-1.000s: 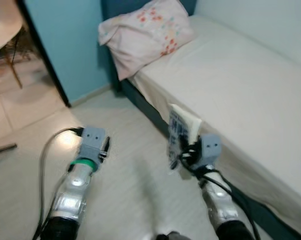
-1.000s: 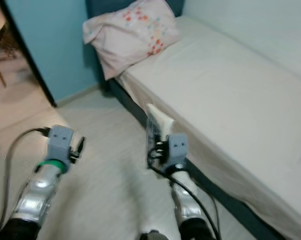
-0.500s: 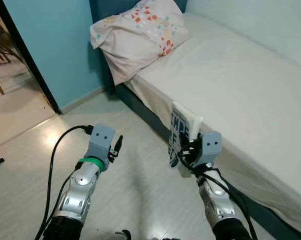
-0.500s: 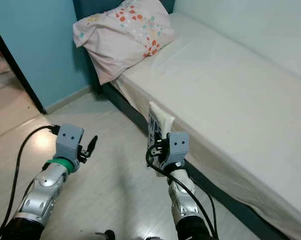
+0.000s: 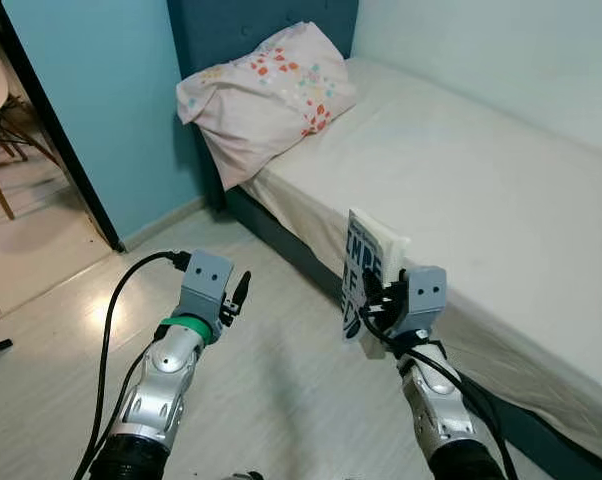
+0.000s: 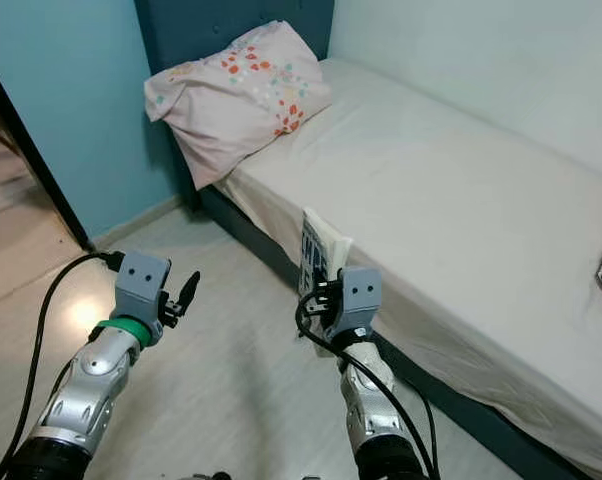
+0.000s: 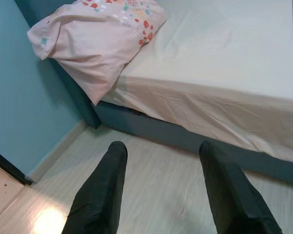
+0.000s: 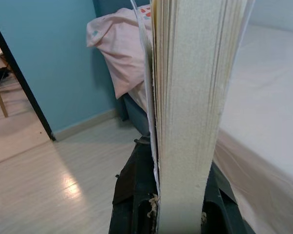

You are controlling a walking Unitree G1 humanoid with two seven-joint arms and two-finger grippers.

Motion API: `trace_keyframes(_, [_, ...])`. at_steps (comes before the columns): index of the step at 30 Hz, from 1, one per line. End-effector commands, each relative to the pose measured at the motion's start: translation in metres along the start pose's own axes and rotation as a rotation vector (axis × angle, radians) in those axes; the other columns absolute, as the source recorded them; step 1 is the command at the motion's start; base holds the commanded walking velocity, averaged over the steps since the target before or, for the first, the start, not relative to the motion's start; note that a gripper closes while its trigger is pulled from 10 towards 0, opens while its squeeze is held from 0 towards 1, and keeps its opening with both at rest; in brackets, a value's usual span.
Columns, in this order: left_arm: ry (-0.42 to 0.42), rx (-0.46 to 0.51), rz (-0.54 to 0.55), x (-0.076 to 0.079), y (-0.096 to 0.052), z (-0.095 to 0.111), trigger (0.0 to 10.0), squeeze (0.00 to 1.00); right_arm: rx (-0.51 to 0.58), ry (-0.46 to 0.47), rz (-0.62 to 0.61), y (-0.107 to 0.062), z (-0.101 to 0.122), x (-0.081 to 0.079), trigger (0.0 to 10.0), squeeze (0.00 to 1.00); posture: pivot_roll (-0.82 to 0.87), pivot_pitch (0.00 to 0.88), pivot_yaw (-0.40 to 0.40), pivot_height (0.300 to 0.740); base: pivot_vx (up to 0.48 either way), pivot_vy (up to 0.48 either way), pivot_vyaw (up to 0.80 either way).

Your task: Clean up the room

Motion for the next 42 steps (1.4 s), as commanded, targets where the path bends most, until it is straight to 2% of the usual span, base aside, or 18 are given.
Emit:
trace_keyframes(1, [-0.006, -0.004, -0.004, 0.0023, -0.0003, -0.0015, 10.0, 0.0, 0.012, 0.005, -0.01, -0.0008, 0.0013, 0.0023, 10.0, 0.0, 0.05, 0.061, 0.018, 0.74, 0.394, -0.255, 0.0])
trace_keyframes(11, [-0.004, -0.003, -0.001, 0.0017, -0.0004, -0.0021, 10.0, 0.0, 0.007, 0.005, -0.011, -0.0012, -0.0001, 0.0025, 10.0, 0.0, 0.05, 0.062, 0.017, 0.74, 0.407, -0.22, 0.0])
trace_keyframes(42, [0.008, -0.007, 0.027, -0.004, 0.0006, -0.0038, 10.0, 0.0, 0.007, 0.007, -0.005, -0.0004, 0.0, 0.0022, 10.0, 0.0, 0.05, 0.058, 0.015, 0.74, 0.475, 0.0, 0.0])
Point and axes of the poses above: a point about 5 cm out from each wrist's last joint towards the gripper, its own y axis pointing out of the wrist towards the gripper, its own z axis along the axis of the wrist's last joint, x = y × z, the point moved 5 cm from there along y, pointing out of the wrist towards the gripper, and after that the axes turned 5 degrees about y, right-handed, at the moved point
